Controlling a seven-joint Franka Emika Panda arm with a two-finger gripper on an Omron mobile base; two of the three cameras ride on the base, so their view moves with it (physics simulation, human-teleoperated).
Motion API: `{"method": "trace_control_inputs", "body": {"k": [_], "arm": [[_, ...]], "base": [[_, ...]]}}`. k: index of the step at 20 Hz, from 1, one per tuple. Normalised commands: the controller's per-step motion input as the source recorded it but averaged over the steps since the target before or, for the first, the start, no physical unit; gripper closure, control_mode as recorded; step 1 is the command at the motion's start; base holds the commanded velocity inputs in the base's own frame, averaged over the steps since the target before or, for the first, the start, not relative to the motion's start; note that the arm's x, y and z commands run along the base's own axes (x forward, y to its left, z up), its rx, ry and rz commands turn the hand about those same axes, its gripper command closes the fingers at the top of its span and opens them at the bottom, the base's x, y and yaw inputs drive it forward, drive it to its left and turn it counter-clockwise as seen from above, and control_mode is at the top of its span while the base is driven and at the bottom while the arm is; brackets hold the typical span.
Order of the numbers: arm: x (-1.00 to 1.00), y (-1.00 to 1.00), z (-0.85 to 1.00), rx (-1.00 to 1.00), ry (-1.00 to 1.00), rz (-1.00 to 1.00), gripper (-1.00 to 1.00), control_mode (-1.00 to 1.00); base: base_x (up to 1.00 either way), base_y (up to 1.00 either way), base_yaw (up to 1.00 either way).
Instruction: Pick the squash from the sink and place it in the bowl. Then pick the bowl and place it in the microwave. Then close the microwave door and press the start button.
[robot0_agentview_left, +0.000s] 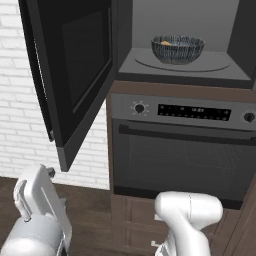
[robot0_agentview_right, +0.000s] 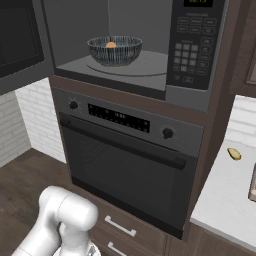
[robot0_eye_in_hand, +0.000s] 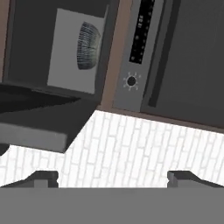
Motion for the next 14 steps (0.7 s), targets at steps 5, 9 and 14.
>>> {"method": "trace_control_inputs", "body": {"k": [5,9,14], "arm": [[0.98,0.74,-0.56,0.00,0.00,0.00,-1.00,-1.00],[0.99,0.87,-0.57,0.00,0.00,0.00,-1.00,-1.00],[0.62,0.74,-0.25,0.00,-0.05,-0.01,-1.00,-1.00]], "base": [[0.00,0.00,0.00],[0.00,0.00,0.00],[0.00,0.00,0.00]]}}
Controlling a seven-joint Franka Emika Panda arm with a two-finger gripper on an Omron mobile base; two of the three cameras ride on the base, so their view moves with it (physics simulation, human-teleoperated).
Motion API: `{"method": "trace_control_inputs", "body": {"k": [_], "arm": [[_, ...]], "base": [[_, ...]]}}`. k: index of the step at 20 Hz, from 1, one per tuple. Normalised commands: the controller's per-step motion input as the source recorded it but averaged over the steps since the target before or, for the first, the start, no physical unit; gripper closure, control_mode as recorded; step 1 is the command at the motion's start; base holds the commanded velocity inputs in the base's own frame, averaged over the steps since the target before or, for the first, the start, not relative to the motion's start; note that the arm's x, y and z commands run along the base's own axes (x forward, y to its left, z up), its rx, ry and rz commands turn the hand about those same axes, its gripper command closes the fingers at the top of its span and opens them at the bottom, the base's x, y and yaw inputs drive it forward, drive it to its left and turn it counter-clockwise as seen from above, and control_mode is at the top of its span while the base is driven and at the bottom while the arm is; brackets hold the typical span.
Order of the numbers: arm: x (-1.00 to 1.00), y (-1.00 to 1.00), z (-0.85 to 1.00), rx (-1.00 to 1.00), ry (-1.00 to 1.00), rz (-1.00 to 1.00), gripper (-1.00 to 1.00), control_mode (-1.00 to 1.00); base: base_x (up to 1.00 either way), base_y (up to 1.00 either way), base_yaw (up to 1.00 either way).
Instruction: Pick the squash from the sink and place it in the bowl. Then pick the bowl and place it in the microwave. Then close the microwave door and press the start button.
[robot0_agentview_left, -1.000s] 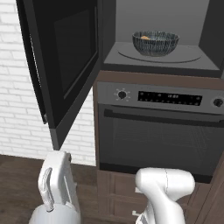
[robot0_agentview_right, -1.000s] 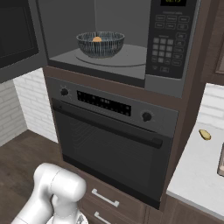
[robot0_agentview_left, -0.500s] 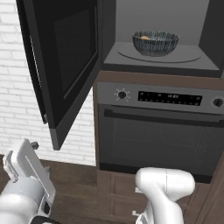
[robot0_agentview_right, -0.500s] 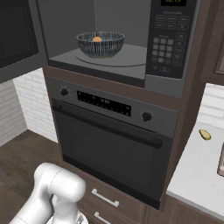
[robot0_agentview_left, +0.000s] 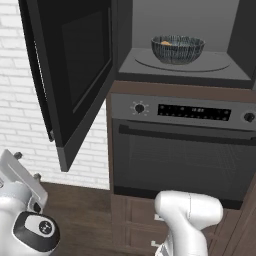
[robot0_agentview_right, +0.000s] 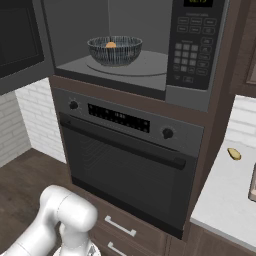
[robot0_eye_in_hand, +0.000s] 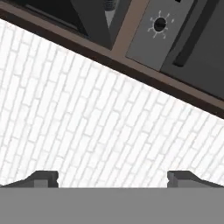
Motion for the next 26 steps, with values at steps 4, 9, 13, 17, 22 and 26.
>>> {"method": "trace_control_inputs", "body": {"k": [4,9,13,17,22,26], "arm": [[0.00,0.04,0.16,0.00,-0.16,-0.14,-1.00,-1.00],[0.00,-0.23,0.25,0.02,-0.09,-0.14,-1.00,-1.00],[0.01,-0.46,0.26,0.09,0.00,-0.05,-1.00,-1.00],[0.00,-0.55,0.20,0.14,0.00,-0.02,-1.00,-1.00],[-0.05,-0.65,0.23,0.18,-0.01,0.00,-1.00,-1.00],[-0.21,-0.69,0.23,0.18,-0.05,-0.01,-1.00,-1.00]], "base": [[0.00,0.00,0.00],[0.00,0.00,0.00],[0.00,0.00,0.00],[0.00,0.00,0.00],[0.00,0.00,0.00],[0.00,0.00,0.00]]}}
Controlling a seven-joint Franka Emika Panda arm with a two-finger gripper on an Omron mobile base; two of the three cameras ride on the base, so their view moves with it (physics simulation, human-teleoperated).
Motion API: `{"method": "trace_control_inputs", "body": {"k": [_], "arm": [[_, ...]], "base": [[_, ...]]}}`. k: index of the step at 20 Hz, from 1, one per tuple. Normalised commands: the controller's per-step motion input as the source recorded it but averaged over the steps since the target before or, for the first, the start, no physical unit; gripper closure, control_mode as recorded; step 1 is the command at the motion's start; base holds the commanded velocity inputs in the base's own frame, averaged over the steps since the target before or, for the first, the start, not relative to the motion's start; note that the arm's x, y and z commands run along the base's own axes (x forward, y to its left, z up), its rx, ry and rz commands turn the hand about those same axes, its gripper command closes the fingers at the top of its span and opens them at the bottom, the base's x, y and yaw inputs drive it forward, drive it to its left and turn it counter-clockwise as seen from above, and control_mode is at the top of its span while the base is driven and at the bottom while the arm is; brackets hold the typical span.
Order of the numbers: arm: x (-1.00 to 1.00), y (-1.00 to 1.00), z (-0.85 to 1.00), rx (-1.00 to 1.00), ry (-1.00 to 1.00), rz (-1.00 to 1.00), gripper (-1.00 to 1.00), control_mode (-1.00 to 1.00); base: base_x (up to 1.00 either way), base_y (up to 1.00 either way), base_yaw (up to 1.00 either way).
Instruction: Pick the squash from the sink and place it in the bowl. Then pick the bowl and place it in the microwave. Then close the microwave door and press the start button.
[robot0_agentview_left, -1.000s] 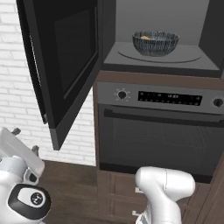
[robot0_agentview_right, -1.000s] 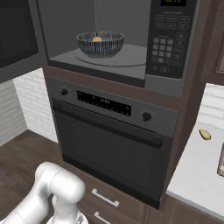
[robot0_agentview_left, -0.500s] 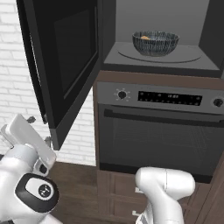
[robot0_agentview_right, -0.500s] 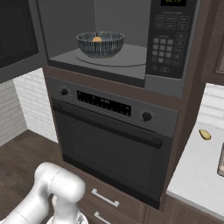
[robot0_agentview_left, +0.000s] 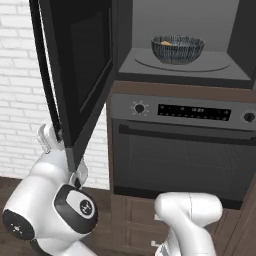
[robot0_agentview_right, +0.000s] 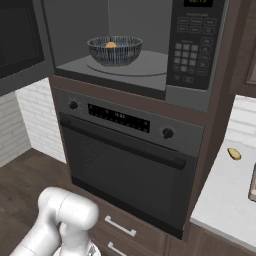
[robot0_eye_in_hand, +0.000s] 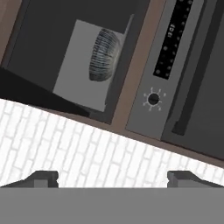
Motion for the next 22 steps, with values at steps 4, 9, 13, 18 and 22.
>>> {"method": "trace_control_inputs", "body": {"k": [4,9,13,18,22], "arm": [[-0.55,-0.82,0.30,0.16,-0.18,-0.04,-1.00,-1.00],[-0.67,-0.86,0.41,0.13,-0.31,-0.12,-1.00,-1.00],[-0.32,-0.99,0.46,0.18,-0.18,-0.14,-1.00,-1.00],[-0.15,-1.00,0.49,0.23,-0.05,-0.13,-1.00,-1.00],[-0.11,-1.00,0.36,0.25,0.00,-0.11,-1.00,-1.00]], "base": [[0.00,0.00,0.00],[0.00,0.00,0.00],[0.00,0.00,0.00],[0.00,0.00,0.00],[0.00,0.00,0.00]]}}
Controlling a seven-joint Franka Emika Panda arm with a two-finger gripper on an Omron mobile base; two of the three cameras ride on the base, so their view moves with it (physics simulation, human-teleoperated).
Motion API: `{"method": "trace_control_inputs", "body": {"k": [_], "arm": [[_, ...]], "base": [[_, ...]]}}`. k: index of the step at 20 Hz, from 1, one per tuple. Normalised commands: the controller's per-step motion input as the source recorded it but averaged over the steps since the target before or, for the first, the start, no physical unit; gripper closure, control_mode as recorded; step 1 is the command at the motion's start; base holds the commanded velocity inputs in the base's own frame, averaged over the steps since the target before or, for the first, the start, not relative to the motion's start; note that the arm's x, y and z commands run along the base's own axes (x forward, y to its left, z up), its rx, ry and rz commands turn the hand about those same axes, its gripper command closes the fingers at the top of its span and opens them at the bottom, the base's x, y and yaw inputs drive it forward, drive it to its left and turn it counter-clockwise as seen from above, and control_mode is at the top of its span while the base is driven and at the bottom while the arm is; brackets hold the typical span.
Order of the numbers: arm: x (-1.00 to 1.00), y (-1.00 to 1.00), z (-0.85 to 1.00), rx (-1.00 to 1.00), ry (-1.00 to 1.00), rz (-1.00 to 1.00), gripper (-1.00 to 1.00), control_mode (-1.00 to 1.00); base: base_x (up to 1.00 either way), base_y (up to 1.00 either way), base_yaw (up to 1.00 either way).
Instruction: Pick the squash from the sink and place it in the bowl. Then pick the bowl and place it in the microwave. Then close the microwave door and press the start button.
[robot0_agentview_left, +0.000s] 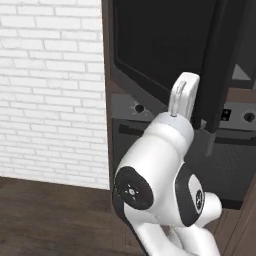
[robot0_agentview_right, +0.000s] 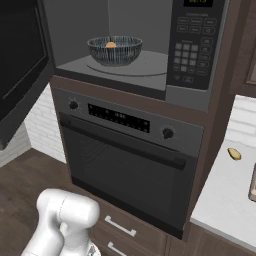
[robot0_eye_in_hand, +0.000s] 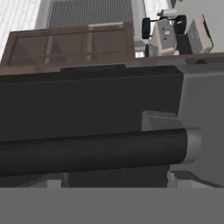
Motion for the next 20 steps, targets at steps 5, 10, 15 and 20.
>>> {"method": "trace_control_inputs", "body": {"k": [5,10,15,20], "arm": [[-0.01,-0.95,0.22,0.23,0.00,-0.07,-1.00,-1.00],[0.12,-0.69,0.00,0.16,0.00,-0.03,-1.00,-1.00],[0.36,-0.46,0.00,0.11,-0.03,0.00,-1.00,-1.00],[0.55,-0.21,0.00,0.09,-0.03,0.00,-1.00,-1.00]], "base": [[0.00,0.00,0.00],[0.00,0.00,0.00],[0.00,0.00,0.00],[0.00,0.00,0.00]]}}
